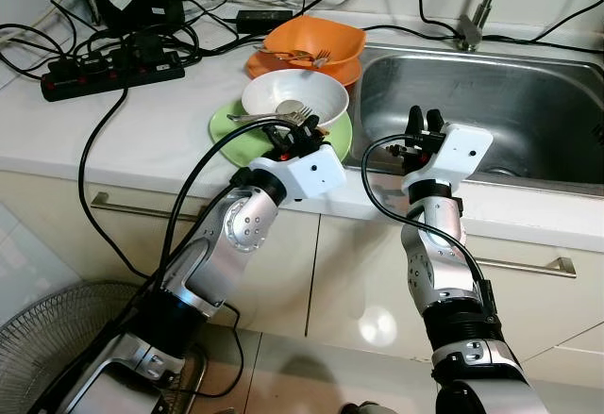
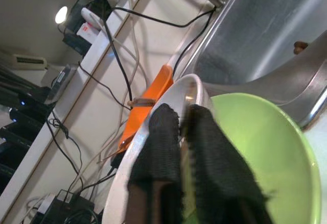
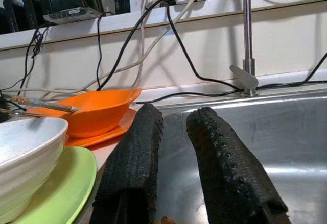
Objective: Kitchen organization
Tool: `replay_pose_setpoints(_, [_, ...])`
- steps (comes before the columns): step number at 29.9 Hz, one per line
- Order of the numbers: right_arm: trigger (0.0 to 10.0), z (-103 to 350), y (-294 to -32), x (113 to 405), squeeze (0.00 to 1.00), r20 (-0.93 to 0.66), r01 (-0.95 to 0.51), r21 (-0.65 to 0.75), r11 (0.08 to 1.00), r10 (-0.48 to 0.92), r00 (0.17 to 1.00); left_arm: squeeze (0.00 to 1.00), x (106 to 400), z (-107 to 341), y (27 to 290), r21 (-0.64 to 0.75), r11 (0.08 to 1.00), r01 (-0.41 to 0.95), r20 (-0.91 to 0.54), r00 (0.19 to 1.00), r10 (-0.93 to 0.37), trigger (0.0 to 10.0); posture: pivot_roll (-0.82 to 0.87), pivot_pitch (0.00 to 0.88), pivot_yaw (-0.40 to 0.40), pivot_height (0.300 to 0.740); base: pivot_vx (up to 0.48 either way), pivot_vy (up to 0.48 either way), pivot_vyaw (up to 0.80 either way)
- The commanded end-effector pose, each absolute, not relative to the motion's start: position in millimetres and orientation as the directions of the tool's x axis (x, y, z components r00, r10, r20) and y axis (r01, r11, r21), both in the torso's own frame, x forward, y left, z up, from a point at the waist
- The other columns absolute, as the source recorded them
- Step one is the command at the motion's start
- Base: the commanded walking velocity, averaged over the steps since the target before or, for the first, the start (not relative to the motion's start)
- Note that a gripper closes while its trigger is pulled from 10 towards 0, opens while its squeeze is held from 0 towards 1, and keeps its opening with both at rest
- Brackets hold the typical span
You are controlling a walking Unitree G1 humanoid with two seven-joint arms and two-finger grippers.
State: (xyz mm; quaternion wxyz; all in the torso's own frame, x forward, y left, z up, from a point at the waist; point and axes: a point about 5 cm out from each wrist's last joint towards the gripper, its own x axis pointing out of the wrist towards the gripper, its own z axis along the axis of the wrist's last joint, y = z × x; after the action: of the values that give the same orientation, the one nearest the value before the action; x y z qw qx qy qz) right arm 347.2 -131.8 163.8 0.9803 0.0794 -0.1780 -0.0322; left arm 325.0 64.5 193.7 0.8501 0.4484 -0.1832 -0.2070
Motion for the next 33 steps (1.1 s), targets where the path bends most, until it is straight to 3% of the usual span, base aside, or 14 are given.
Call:
replay_pose_setpoints(1, [10.0, 163.6, -130.8, 347.1, 0.00, 0.338, 0.032, 0.170, 0.985, -0.089, 0.937, 0.00, 325.8, 194.0, 62.2, 0.845, 0.500, 0.190, 0.123, 0.841, -0.527, 10.0, 0.03, 0.044, 0.013, 0.732, 0.000, 0.000, 0.00])
replay_pose_setpoints(6, [10.0, 163.3, -130.5, 346.9, 0.00, 0.337, 0.033, 0.171, 0.985, -0.090, 0.937, 0.00, 326.0, 194.1, 60.6, 0.848, 0.494, 0.192, 0.121, 0.838, -0.532, 10.0, 0.03, 0.044, 0.013, 0.732, 0.000, 0.000, 0.00])
replay_pose_setpoints(7, [10.0, 163.3, -130.4, 347.1, 0.00, 0.337, 0.033, 0.171, 0.985, -0.090, 0.937, 0.00, 326.1, 194.2, 60.2, 0.849, 0.493, 0.192, 0.121, 0.837, -0.534, 9.5, 0.03, 0.042, 0.014, 0.732, 0.000, 0.000, 0.00])
replay_pose_setpoints(8, [10.0, 163.3, -130.2, 347.2, 0.00, 0.336, 0.033, 0.171, 0.985, -0.089, 0.937, 0.00, 326.2, 194.3, 59.9, 0.850, 0.491, 0.192, 0.121, 0.836, -0.535, 4.2, 0.03, 0.041, 0.014, 0.732, 0.000, 0.000, 0.00])
replay_pose_setpoints(10, [10.0, 163.3, -130.2, 347.3, 0.00, 0.336, 0.032, 0.171, 0.985, -0.089, 0.938, 0.00, 326.3, 194.3, 59.8, 0.849, 0.491, 0.192, 0.121, 0.836, -0.536, 4.2, 0.03, 0.041, 0.014, 0.732, 0.000, 0.000, 0.00])
replay_pose_setpoints(11, [10.0, 163.1, -130.1, 347.5, 0.00, 0.335, 0.033, 0.172, 0.985, -0.090, 0.938, 0.00, 326.4, 194.5, 59.9, 0.850, 0.492, 0.189, 0.125, 0.835, -0.536, 0.0, 0.03, 0.039, 0.015, 0.732, 0.000, 0.000, 0.00])
replay_pose_setpoints(22, [10.0, 162.3, -129.0, 347.7, 0.00, 0.332, 0.035, 0.178, 0.983, -0.093, 0.939, 0.00, 326.5, 198.3, 61.7, 0.870, 0.471, 0.145, 0.149, 0.834, -0.531, 0.0, 0.03, 0.033, 0.015, 0.732, 0.000, 0.000, 0.00])
replay_pose_setpoints(33, [10.0, 162.3, -128.4, 348.5, 0.00, 0.329, 0.036, 0.177, 0.983, -0.094, 0.939, 0.00, 328.4, 228.7, 69.3, 0.889, 0.456, -0.049, 0.300, 0.815, -0.496, 0.0, 0.04, 0.033, 0.015, 0.732, 0.000, 0.000, 0.00])
